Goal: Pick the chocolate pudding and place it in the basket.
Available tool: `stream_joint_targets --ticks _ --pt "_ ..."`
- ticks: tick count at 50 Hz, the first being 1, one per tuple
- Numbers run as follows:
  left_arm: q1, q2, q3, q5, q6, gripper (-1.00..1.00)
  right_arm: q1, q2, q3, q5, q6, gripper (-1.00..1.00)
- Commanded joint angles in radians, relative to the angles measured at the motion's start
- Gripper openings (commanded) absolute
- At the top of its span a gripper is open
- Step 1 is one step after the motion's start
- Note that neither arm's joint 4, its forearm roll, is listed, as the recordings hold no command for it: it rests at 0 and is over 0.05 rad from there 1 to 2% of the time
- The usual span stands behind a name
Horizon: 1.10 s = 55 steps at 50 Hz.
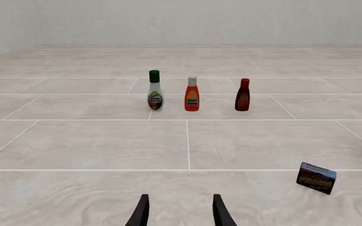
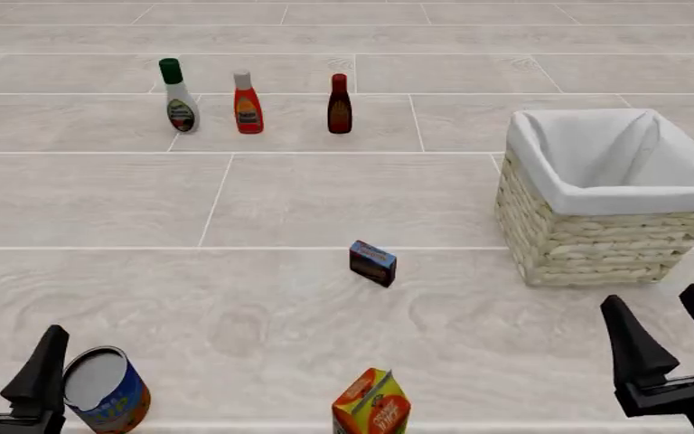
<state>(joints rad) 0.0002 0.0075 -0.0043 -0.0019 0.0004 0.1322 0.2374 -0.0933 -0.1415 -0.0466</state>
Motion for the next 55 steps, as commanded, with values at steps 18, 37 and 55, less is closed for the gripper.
stream_joint_targets --ticks 18,37,55 --pt "0.0 0.0 0.0 0.0 0.0 1.0 0.107 0.291 -0.099 -0.133 0.033 1.0" --pt "0.0 0.0 0.0 0.0 0.0 1.0 0.195 0.494 -0.182 -0.235 0.03 1.0" --pt "0.0 0.0 0.0 0.0 0.0 1.0 0.263 0.697 -0.3 -0.274 0.018 1.0"
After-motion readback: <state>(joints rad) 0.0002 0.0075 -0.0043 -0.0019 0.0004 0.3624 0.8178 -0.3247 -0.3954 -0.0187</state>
